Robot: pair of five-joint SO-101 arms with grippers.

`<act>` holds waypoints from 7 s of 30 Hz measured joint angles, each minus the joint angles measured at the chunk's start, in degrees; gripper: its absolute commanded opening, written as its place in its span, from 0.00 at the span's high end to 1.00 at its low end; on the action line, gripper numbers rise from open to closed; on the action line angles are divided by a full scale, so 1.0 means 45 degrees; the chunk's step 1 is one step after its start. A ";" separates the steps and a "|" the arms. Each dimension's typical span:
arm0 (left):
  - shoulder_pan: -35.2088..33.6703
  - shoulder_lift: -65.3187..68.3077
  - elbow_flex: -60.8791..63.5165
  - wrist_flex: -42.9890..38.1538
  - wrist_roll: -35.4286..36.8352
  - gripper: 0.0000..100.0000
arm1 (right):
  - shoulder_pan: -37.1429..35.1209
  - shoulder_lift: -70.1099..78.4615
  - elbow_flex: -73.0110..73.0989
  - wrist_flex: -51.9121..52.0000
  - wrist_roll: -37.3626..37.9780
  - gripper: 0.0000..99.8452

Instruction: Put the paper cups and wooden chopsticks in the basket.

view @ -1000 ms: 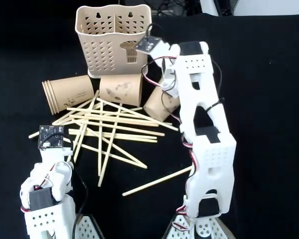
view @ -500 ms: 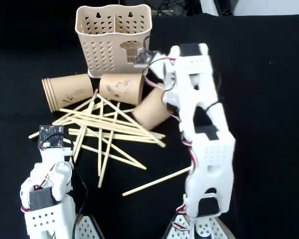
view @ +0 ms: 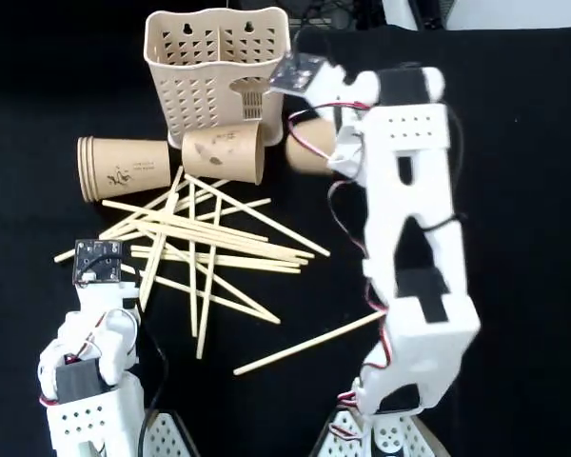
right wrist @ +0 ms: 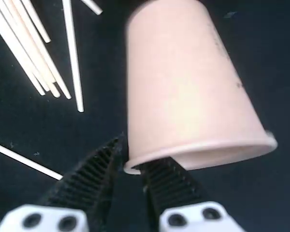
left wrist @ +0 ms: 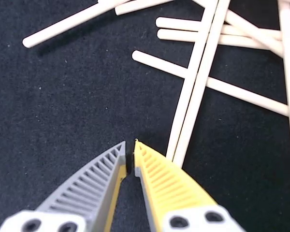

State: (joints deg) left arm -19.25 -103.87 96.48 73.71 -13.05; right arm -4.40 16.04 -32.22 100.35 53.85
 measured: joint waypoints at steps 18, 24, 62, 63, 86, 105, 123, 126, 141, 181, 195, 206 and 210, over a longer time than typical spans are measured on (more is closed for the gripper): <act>0.0000 0.0000 0.0000 0.0000 0.0000 0.95 | 0.3477 -0.0781 0.0742 0.0078 0.3106 0.99; 0.0000 0.0000 0.0000 0.0000 0.0000 0.95 | 0.3614 -0.0801 -0.0567 0.0078 0.0801 0.99; 0.0000 0.0000 0.0000 0.0000 0.0000 0.95 | 0.0254 -0.0801 0.5548 -0.0606 -0.0078 0.89; 0.0000 0.0000 0.0000 0.0000 0.0000 0.95 | 0.0234 -0.0801 0.5548 -0.0684 -0.0078 0.86; 0.0000 0.0000 0.0000 0.0000 0.0000 0.95 | -0.1309 -0.8147 0.5548 -0.0762 -0.1856 0.84; 0.0000 0.0000 0.0000 -0.0234 -0.0020 0.95 | -0.4728 -0.2930 0.8381 -0.8752 -1.0061 0.76; 0.0000 0.0000 0.0000 -0.0234 -0.0020 0.95 | -0.4786 0.2852 0.3184 -0.8029 -1.2425 0.73; 0.0000 0.0000 0.0000 -0.0234 -0.0020 0.95 | -0.4884 0.3282 0.2774 -0.8029 -1.2425 0.75; 0.0000 0.0000 0.0000 -0.0234 -0.0020 0.95 | -0.5411 0.3184 0.2462 -0.7580 -1.0921 0.99; 0.0000 0.0000 0.0000 -0.0234 -0.0020 0.95 | -0.0313 -1.3324 0.8440 0.0117 0.1074 0.99; 0.0000 0.0000 0.0000 -0.0234 -0.0020 0.95 | 0.1895 -1.4261 1.0374 0.0117 0.6720 0.99; 0.0000 0.0000 0.0000 -0.0234 -0.0020 0.95 | 0.1270 -1.4261 1.1487 0.0098 0.7189 0.99; 0.0000 0.0000 0.0000 -0.0234 -0.0020 0.95 | 0.1270 -1.4261 1.1565 -0.0137 0.7189 0.99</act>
State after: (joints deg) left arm -19.25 -103.87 96.48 72.66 -13.14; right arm 1.32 -48.13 19.82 99.74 86.20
